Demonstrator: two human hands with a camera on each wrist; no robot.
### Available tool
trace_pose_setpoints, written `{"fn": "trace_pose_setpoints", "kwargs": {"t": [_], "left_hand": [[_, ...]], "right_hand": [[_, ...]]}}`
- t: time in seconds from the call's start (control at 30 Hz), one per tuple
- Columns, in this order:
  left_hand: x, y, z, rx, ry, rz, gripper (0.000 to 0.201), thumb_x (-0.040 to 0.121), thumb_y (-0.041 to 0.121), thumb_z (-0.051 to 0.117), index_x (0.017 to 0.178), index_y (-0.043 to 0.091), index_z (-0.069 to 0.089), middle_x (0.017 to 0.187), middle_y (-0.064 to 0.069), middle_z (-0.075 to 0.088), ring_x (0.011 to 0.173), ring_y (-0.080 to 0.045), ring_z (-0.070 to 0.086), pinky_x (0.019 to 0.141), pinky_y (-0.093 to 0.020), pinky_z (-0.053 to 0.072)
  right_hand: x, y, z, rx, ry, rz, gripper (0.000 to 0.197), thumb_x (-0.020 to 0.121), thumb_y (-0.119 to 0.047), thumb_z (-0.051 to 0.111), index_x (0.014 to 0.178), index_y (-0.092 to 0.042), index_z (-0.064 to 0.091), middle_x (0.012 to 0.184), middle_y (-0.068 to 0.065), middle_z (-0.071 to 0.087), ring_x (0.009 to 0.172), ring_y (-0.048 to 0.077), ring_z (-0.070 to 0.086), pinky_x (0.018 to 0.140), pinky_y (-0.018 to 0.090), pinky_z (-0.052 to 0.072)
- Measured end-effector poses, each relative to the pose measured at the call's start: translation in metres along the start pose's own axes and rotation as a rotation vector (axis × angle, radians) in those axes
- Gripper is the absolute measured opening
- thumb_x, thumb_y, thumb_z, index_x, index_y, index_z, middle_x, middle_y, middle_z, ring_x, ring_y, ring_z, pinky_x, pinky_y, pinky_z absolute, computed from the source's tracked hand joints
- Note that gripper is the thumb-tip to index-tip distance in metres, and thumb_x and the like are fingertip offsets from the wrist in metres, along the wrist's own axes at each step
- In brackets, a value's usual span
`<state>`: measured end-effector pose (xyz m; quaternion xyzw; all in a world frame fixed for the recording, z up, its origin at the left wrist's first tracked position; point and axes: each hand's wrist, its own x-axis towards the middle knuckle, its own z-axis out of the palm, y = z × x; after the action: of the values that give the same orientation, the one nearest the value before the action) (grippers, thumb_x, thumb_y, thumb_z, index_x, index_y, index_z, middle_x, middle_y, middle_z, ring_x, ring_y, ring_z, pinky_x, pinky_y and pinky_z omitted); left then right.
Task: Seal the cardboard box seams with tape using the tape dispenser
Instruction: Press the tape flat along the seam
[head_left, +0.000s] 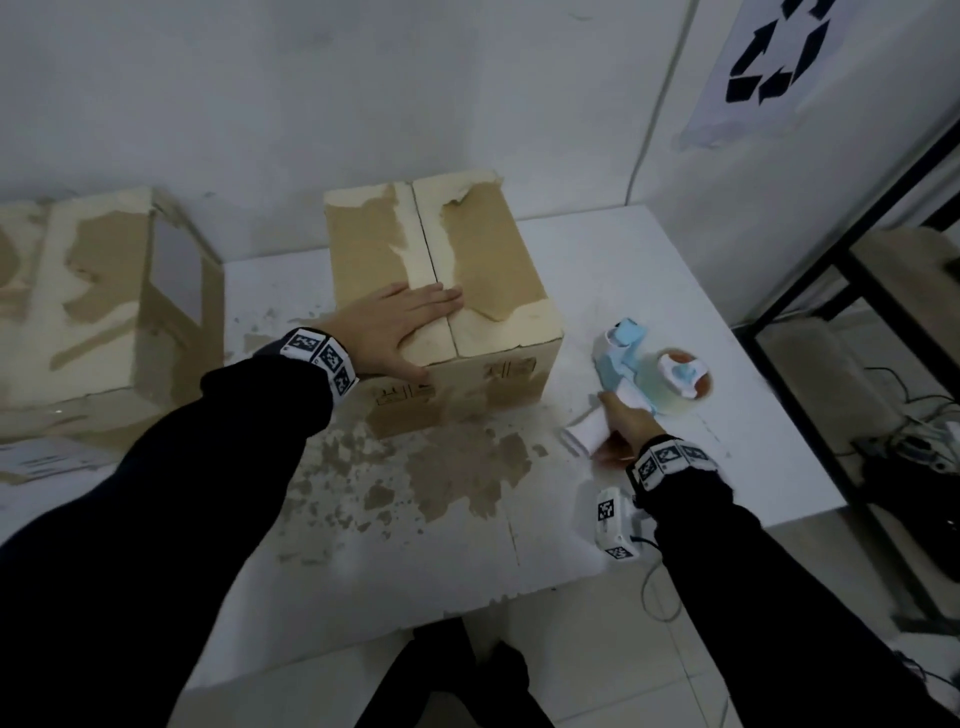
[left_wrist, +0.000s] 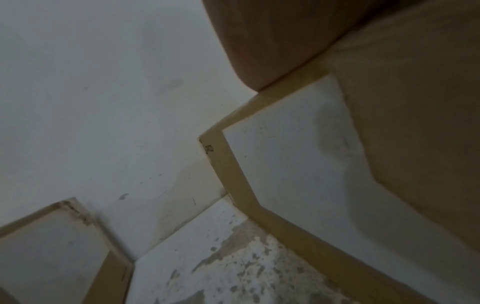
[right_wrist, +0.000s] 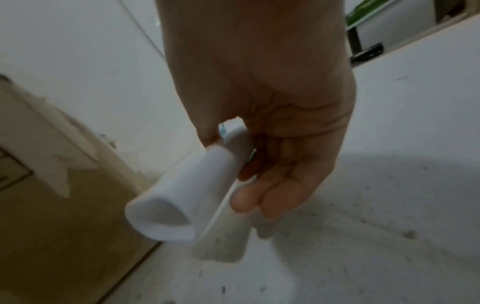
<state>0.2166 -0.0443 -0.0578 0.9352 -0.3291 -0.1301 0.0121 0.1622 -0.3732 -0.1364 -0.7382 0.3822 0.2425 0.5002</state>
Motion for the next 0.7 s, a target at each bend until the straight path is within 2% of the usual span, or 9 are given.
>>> {"fn": "trace_pose_setpoints", "kwargs": {"t": [0.1, 0.17, 0.23, 0.3, 0.37, 0.43, 0.53, 0.63, 0.7], "left_hand": [[-0.002, -0.004, -0.002, 0.009, 0.007, 0.012, 0.104, 0.071, 0.078, 0.044, 0.149, 0.031, -0.008, 0.156, 0.016, -0.008, 0.144, -0.006, -0.003, 0.117, -0.039, 0.0], [-0.003, -0.003, -0.004, 0.019, 0.008, 0.009, 0.105, 0.071, 0.078, 0.044, 0.149, 0.029, -0.007, 0.157, 0.013, -0.007, 0.145, -0.006, -0.003, 0.117, -0.038, -0.002], [-0.003, -0.003, -0.004, 0.012, 0.016, 0.006, 0.103, 0.071, 0.079, 0.039, 0.15, 0.027, -0.005, 0.158, 0.012, -0.006, 0.145, -0.006, -0.004, 0.117, -0.037, -0.002], [-0.004, -0.003, -0.003, -0.019, 0.046, 0.008, 0.098, 0.073, 0.079, 0.033, 0.15, 0.028, -0.002, 0.158, 0.013, -0.005, 0.145, -0.005, -0.003, 0.119, -0.038, -0.001], [-0.006, -0.001, -0.003, -0.057, 0.092, 0.013, 0.09, 0.078, 0.075, 0.031, 0.15, 0.028, 0.003, 0.158, 0.013, -0.003, 0.145, -0.005, 0.0, 0.12, -0.039, 0.002], [-0.008, 0.001, -0.003, -0.112, 0.138, 0.006, 0.086, 0.081, 0.072, 0.031, 0.15, 0.028, 0.004, 0.158, 0.011, 0.0, 0.144, -0.008, 0.006, 0.12, -0.036, 0.006], [-0.009, 0.003, -0.006, -0.24, 0.2, -0.038, 0.088, 0.08, 0.073, 0.028, 0.15, 0.027, 0.001, 0.159, 0.006, 0.002, 0.143, -0.013, 0.011, 0.116, -0.031, 0.011], [-0.008, 0.003, -0.007, -0.223, 0.197, -0.077, 0.08, 0.084, 0.067, 0.032, 0.15, 0.027, 0.01, 0.158, 0.006, 0.008, 0.143, -0.013, 0.011, 0.115, -0.029, 0.009], [-0.007, 0.003, -0.007, -0.21, 0.188, -0.084, 0.074, 0.087, 0.064, 0.035, 0.149, 0.028, 0.017, 0.157, 0.009, 0.012, 0.144, -0.01, 0.009, 0.116, -0.029, 0.008]], "right_hand": [[-0.012, -0.013, 0.005, -0.366, 0.059, -0.093, 0.074, 0.092, -0.065, 0.031, 0.087, 0.002, 0.063, 0.07, 0.017, 0.064, 0.069, 0.032, 0.065, 0.071, 0.037, 0.053], [-0.022, -0.029, 0.004, -0.57, 0.223, -0.231, 0.076, 0.096, -0.061, 0.021, 0.105, 0.001, 0.066, 0.097, 0.021, 0.068, 0.098, 0.033, 0.063, 0.082, 0.035, 0.046], [-0.03, -0.054, 0.004, -0.563, 0.39, -0.384, 0.068, 0.1, -0.052, 0.022, 0.115, 0.0, 0.063, 0.115, 0.022, 0.064, 0.109, 0.034, 0.058, 0.077, 0.032, 0.041], [-0.036, -0.081, 0.005, -0.421, 0.465, -0.488, 0.065, 0.099, -0.052, 0.026, 0.095, 0.0, 0.065, 0.104, 0.023, 0.064, 0.098, 0.035, 0.058, 0.078, 0.036, 0.04], [-0.041, -0.109, 0.011, -0.298, 0.503, -0.613, 0.061, 0.098, -0.051, 0.031, 0.063, -0.006, 0.055, 0.078, 0.018, 0.061, 0.079, 0.033, 0.058, 0.069, 0.034, 0.037], [-0.05, -0.134, 0.019, -0.268, 0.484, -0.722, 0.058, 0.096, -0.048, 0.038, 0.051, -0.012, 0.044, 0.063, 0.011, 0.057, 0.068, 0.031, 0.057, 0.063, 0.032, 0.038], [-0.057, -0.173, 0.034, -0.386, 0.333, -0.854, 0.044, 0.089, -0.043, 0.047, 0.055, -0.015, 0.05, 0.069, 0.01, 0.067, 0.07, 0.03, 0.064, 0.069, 0.032, 0.051], [-0.056, -0.21, 0.051, -0.63, 0.179, -0.933, 0.023, 0.087, -0.035, 0.054, 0.078, -0.015, 0.061, 0.09, 0.009, 0.07, 0.088, 0.029, 0.064, 0.075, 0.029, 0.047], [-0.054, -0.234, 0.063, -0.798, 0.125, -1.011, 0.021, 0.09, -0.028, 0.053, 0.097, -0.011, 0.063, 0.105, 0.012, 0.067, 0.1, 0.03, 0.06, 0.077, 0.03, 0.042]]}}
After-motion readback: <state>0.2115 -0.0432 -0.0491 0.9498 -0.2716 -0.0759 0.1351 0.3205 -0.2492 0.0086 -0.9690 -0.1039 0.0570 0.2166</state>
